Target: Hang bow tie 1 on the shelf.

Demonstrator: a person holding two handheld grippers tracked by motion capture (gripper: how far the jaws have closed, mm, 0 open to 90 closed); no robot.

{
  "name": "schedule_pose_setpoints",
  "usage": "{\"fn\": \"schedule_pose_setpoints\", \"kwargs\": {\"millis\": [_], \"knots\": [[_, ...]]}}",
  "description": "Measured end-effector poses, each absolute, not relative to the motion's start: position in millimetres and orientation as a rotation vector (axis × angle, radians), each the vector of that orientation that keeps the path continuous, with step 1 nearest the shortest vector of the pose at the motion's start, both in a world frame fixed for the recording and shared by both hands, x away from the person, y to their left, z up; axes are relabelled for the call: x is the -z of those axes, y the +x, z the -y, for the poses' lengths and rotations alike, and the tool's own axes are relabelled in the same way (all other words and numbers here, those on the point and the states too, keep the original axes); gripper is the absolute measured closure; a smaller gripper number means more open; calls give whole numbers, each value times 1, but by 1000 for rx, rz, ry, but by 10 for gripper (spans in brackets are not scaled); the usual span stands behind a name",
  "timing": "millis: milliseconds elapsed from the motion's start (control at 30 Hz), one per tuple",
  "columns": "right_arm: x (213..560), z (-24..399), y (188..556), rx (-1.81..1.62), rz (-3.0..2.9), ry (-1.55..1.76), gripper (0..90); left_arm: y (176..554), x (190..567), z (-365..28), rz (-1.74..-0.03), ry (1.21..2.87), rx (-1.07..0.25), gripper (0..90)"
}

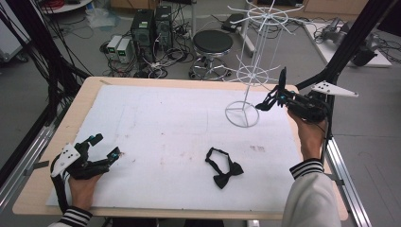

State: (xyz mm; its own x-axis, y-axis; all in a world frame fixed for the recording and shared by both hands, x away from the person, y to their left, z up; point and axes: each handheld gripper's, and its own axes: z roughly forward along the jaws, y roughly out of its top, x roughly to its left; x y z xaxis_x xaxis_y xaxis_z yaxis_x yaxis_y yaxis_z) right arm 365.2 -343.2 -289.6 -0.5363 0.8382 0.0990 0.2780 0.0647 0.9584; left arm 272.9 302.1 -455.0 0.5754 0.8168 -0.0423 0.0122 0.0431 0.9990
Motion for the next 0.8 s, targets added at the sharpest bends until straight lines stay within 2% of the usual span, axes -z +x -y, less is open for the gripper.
{"fn": "schedule_pose_setpoints", "kwargs": {"millis": [800], "knots": [[297,341,379,-1493,-1821,1184,745,273,455,-302,-766,1406,-717,143]]}}
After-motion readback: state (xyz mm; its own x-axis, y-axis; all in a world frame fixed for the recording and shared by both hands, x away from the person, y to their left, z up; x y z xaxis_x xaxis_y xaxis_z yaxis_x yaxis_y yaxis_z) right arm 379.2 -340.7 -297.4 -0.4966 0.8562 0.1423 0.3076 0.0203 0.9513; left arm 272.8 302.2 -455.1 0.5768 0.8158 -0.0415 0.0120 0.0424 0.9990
